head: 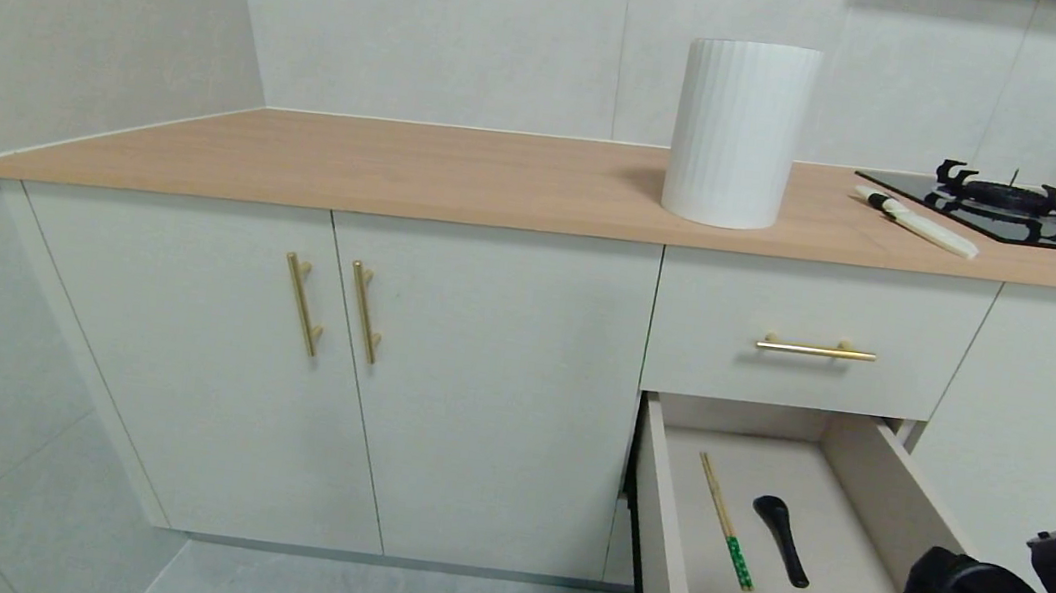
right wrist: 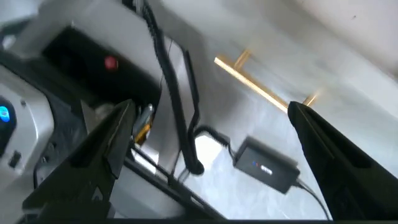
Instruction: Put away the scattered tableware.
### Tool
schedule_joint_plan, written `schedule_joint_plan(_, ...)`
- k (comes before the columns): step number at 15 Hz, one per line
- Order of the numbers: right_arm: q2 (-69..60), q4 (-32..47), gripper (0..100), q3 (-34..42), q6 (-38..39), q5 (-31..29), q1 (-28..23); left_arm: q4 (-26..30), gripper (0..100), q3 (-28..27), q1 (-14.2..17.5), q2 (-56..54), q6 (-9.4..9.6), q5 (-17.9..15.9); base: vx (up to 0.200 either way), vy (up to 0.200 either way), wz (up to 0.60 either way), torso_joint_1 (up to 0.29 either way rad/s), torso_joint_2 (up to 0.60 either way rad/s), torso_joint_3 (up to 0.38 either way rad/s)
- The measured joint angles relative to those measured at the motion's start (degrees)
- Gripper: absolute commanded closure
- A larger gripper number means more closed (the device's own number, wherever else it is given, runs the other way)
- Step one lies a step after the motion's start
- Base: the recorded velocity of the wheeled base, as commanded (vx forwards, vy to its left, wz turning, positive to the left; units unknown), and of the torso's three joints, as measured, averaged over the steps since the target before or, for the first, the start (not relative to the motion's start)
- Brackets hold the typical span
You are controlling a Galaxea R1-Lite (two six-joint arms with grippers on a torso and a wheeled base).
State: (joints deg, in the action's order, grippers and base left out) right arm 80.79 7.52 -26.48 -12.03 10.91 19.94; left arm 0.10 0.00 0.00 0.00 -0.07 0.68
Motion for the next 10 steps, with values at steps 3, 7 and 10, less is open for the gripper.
schedule_joint_plan(3,4.19,-0.05,0,-1.05,1.30,-4.62,0.17,0.00,0,0.00,0.00,0.00,0.00,-0.02,0.000,0.000,0.00,0.000,0.00,0.000)
schedule_joint_plan(7,11.78,-0.22,0,-5.61,13.86,-11.81,0.21,0.00,0,0.00,0.00,0.00,0.00,0.00,0.000,0.000,0.00,0.000,0.00,0.000)
schedule_joint_plan(10,16.20,0.05,0,-9.46,20.89,-14.68,0.21,0.00,0,0.00,0.00,0.00,0.00,-0.02,0.000,0.000,0.00,0.000,0.00,0.000)
